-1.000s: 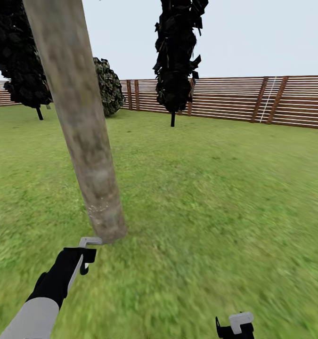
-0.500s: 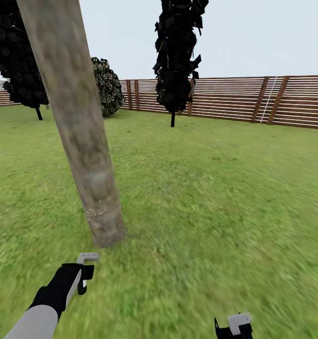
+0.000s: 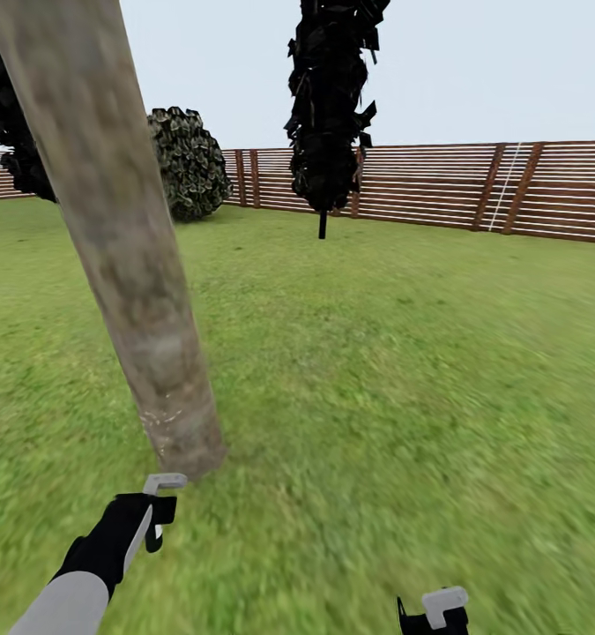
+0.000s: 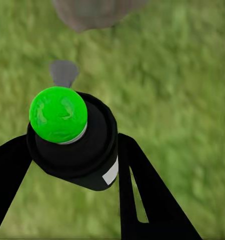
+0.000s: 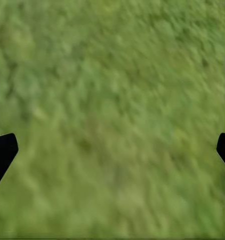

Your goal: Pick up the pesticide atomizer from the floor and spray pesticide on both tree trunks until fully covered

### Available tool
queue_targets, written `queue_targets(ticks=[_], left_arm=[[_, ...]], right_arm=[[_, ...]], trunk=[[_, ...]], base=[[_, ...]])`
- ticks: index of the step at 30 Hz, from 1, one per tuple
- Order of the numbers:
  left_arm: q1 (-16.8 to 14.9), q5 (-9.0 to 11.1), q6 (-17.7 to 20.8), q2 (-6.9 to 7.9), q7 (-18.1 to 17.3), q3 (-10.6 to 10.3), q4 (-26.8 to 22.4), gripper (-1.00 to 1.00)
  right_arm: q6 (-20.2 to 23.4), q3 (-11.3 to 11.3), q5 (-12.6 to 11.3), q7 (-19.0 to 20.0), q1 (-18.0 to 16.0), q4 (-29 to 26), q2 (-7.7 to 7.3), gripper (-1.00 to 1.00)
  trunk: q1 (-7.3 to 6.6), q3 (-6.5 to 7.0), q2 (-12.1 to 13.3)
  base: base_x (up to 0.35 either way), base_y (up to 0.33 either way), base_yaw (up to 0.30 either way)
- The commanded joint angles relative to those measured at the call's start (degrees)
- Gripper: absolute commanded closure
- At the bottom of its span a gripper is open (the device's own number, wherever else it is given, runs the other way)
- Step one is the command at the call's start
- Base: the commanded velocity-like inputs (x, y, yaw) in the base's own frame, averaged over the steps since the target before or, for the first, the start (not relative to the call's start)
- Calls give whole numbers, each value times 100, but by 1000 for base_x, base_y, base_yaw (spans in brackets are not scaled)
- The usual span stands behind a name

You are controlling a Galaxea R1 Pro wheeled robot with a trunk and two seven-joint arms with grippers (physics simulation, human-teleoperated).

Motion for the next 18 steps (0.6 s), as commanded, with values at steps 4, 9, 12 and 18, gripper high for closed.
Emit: queue_targets(ticks=[4, 9, 12, 18], left_arm=[[-3, -38, 28, -5, -21, 21, -10, 100], [-3, -38, 24, -20, -21, 15, -37, 100], [0, -53, 20, 12, -21, 17, -49, 100], [0, -41, 23, 23, -21, 18, -57, 100]], right_arm=[[-12, -26, 61, -38, -5, 10, -1, -100], [-12, -25, 61, -38, -5, 11, -1, -100], [-12, -27, 61, -38, -5, 11, -1, -100], [-12, -25, 61, -38, -5, 10, -1, -100]], trunk=[[-2, -5, -2], [-2, -5, -2], [-2, -5, -2], [-2, -5, -2]], base=[[-143, -258, 0], [-32, -270, 0], [-2, -274, 0], [0, -230, 0]])
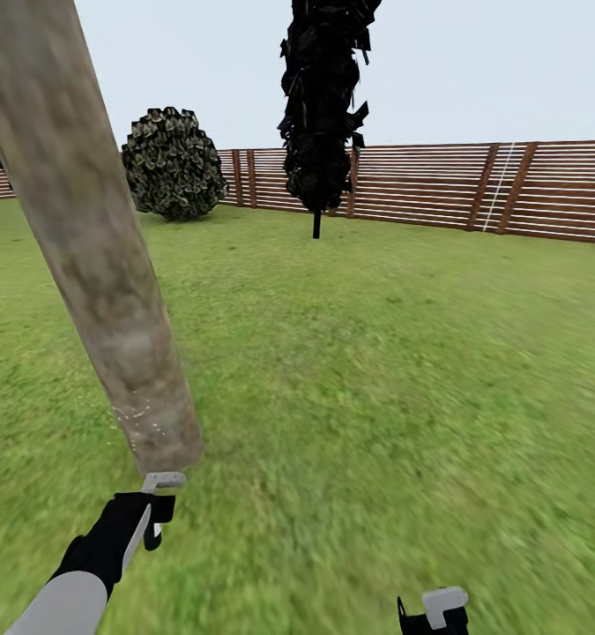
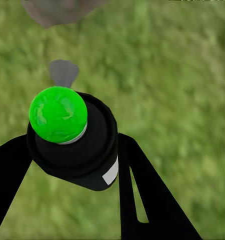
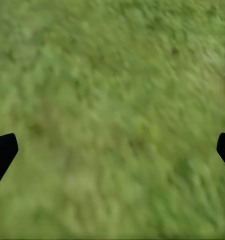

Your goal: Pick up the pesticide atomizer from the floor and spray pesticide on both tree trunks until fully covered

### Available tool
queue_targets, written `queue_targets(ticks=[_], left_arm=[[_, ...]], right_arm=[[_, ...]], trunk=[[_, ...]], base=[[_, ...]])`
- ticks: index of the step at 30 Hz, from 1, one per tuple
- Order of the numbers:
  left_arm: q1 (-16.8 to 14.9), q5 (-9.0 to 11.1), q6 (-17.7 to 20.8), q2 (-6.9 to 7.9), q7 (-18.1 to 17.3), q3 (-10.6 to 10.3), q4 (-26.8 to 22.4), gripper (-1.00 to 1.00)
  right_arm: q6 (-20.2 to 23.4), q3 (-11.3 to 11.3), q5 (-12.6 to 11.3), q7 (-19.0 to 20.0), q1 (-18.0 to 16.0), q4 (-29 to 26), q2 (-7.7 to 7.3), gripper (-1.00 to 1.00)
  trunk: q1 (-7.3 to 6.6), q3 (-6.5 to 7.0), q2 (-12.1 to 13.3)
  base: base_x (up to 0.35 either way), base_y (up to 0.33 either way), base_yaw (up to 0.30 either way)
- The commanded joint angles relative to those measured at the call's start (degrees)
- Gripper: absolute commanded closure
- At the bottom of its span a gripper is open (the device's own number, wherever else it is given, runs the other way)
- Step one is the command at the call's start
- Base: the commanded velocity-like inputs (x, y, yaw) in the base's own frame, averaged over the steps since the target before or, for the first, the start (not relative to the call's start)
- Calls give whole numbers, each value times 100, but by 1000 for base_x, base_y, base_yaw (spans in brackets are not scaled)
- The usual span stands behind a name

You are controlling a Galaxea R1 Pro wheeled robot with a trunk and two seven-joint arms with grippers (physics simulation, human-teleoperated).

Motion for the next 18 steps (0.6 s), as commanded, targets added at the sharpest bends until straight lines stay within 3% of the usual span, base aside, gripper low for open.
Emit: queue_targets(ticks=[1, 7, 8, 9, 14, 18], left_arm=[[-3, -42, 25, -3, -21, 12, -11, 100], [-24, -36, 28, -19, -33, 9, -65, 100], [-22, -38, 75, 219, -49, 36, -228, 100], [-21, -35, 78, 272, -51, 36, -263, 100], [-41, -22, 75, 241, -50, 14, -372, 100], [-57, -15, 118, 219, -55, -7, -877, 100]], right_arm=[[-13, -25, 61, -40, -5, 10, -1, -100], [-13, -25, 61, -40, -5, 9, -1, -100], [-13, -25, 61, -40, -5, 10, -1, -100], [-13, -25, 61, -40, -5, 10, -1, -100], [-13, -26, 61, -40, -5, 12, -1, -100], [-13, -25, 61, -36, -5, 14, 4, -100]], trunk=[[-1, -5, -2], [-1, -5, -2], [-1, -5, -2], [-1, -5, -2], [-1, -5, -2], [-1, -5, -2]], base=[[0, -61, 0], [0, -11, 0], [-157, 0, 0], [-265, 0, 0], [-126, 0, 0], [-6, 0, 0]])
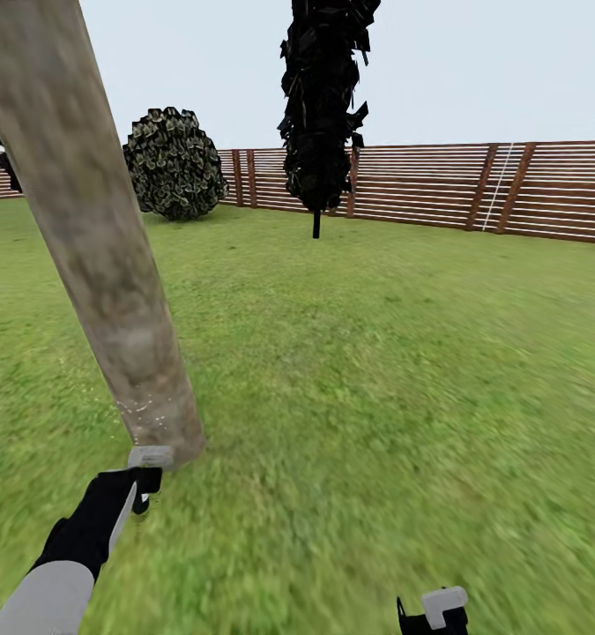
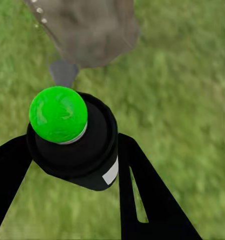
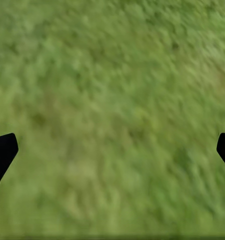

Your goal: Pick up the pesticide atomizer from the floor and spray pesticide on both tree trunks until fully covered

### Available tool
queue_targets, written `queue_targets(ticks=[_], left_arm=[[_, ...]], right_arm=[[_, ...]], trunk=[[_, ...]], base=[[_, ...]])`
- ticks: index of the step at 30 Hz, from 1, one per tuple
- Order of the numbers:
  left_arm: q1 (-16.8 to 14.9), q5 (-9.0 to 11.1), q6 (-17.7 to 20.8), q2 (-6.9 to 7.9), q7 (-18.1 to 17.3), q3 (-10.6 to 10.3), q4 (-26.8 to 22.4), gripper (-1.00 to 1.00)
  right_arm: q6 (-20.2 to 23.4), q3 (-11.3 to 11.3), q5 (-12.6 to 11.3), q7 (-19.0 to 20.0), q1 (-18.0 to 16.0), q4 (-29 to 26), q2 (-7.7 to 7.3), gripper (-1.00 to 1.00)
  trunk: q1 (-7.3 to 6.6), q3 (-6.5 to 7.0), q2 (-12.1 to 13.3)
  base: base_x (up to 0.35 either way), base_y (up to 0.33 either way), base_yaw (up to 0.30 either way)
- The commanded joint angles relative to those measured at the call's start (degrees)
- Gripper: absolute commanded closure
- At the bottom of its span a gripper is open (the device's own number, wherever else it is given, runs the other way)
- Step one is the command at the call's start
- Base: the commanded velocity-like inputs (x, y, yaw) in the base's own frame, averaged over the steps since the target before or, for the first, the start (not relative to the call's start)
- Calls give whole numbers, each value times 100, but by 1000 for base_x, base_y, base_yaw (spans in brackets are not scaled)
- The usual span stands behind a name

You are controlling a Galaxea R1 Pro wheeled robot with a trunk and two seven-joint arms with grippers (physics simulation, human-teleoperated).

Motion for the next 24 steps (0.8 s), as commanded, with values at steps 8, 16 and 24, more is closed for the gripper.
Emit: queue_targets(ticks=[8, 16, 24], left_arm=[[36, -68, 551, 83, -71, 204, -833, 100], [-47, -48, 587, -40, -81, 167, -886, 100], [-763, -70, 1734, 461, -1108, -156, -1209, 100]], right_arm=[[-13, -33, 51, -43, -5, -1, 134, -100], [-11, -33, 78, -29, -5, -11, 111, -100], [-12, -33, 78, -27, -5, -12, 91, -100]], trunk=[[-1, -6, -2], [-1, -6, -2], [-1, -6, -2]], base=[[-30, 0, 0], [-305, 0, 0], [-23, 0, 0]])
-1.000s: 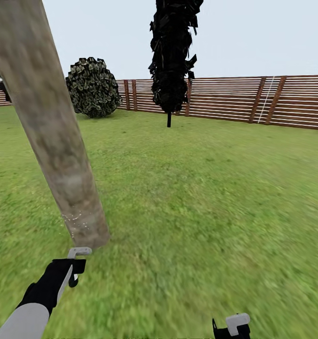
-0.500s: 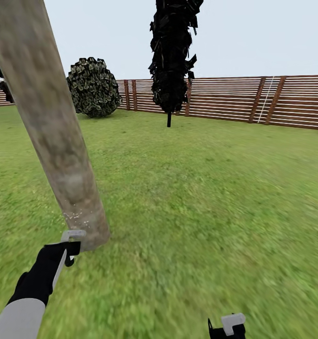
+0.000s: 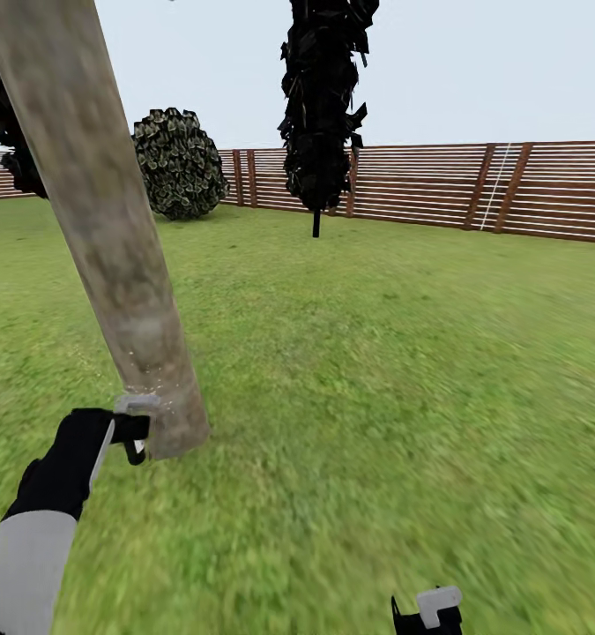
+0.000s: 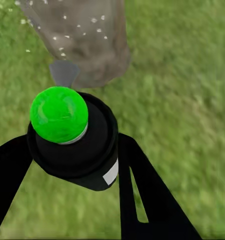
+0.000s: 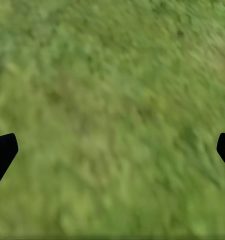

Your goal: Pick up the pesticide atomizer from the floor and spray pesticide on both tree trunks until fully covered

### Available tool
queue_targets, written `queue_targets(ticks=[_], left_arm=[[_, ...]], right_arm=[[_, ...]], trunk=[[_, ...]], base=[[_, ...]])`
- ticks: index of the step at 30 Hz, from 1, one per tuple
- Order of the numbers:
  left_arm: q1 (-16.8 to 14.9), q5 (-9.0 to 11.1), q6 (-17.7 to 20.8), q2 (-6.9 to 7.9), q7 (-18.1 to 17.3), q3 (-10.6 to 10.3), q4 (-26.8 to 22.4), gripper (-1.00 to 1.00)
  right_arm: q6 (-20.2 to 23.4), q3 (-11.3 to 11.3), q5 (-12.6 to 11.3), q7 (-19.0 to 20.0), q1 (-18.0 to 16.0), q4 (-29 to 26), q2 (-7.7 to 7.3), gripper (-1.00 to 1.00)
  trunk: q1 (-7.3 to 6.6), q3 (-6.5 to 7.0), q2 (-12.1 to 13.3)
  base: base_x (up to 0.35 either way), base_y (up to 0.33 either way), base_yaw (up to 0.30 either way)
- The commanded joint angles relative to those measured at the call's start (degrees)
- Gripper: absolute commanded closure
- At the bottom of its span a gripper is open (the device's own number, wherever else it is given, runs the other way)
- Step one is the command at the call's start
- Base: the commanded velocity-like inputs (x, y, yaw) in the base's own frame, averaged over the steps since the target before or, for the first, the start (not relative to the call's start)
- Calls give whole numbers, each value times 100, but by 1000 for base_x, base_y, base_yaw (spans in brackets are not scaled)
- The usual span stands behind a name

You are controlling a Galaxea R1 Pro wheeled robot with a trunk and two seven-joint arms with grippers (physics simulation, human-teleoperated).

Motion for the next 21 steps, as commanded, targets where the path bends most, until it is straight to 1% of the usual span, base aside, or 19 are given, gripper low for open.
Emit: queue_targets(ticks=[1, 2, 3, 5, 6, 8, 10, 11, 13, 15, 16, 17, 19, 21], left_arm=[[-25, -11, 71, 180, -177, 0, -4, 100], [-32, -12, 92, 286, -233, -2, -3, 100], [-36, -12, 132, 357, -265, -6, -3, 100], [-43, -12, 389, 406, -294, -57, -22, 100], [-62, -8, 600, 412, -302, -196, -130, 100], [-231, 6, 780, 391, -311, -594, -346, 100], [-410, 28, 857, 366, -335, -801, -394, 100], [-461, 33, 873, 384, -356, -844, -378, 100], [-484, 18, 882, 489, -486, -827, -285, 100], [-455, 19, 884, 724, -628, -817, -243, 100], [-430, 20, 882, 953, -822, -811, -225, 100], [-419, 15, 873, 1114, -998, -810, -196, 100], [-406, 4, 848, 1333, -1203, -810, -54, 100], [-393, -38, 824, 1423, -1276, -842, 62, 100]], right_arm=[[-11, -25, 61, -41, -5, 9, -1, -100], [-10, -25, 61, -41, -5, 9, -1, -100], [-10, -25, 61, -41, -5, 9, -1, -100], [-13, -24, 61, -41, -5, 9, -1, -100], [-14, -22, 61, -41, -5, 9, -2, -100], [-14, -20, 61, -41, -5, 9, -5, -100], [-14, -20, 61, -41, -5, 9, -7, -100], [-14, -20, 61, -41, -5, 9, -9, -100], [-14, -21, 61, -41, -5, 9, -10, -100], [-14, -18, 61, -41, -5, 14, -10, -100], [-14, -17, 61, -41, -5, 16, -6, -100], [-14, -16, 61, -41, -5, 17, -7, -100], [-14, -16, 61, -41, -5, 12, -7, -100], [-14, -17, 55, -41, -5, 10, -3, -100]], trunk=[[-1, -5, -2], [-1, -5, -2], [-1, -5, -2], [-1, -5, -2], [-1, -5, -2], [-1, -5, -2], [-1, -5, -2], [-1, -5, -2], [-1, -5, -2], [-1, -5, -2], [-1, -5, -2], [-1, -5, -2], [-1, -5, -2], [-1, -5, -2]], base=[[0, 0, 0], [0, 0, 0], [0, 0, 0], [0, 0, 0], [0, 0, 0], [0, 0, 0], [0, 0, 0], [0, 0, 0], [0, 0, 0], [0, 0, 0], [0, 0, 0], [0, 0, 0], [0, 0, 0], [0, 0, 0]])
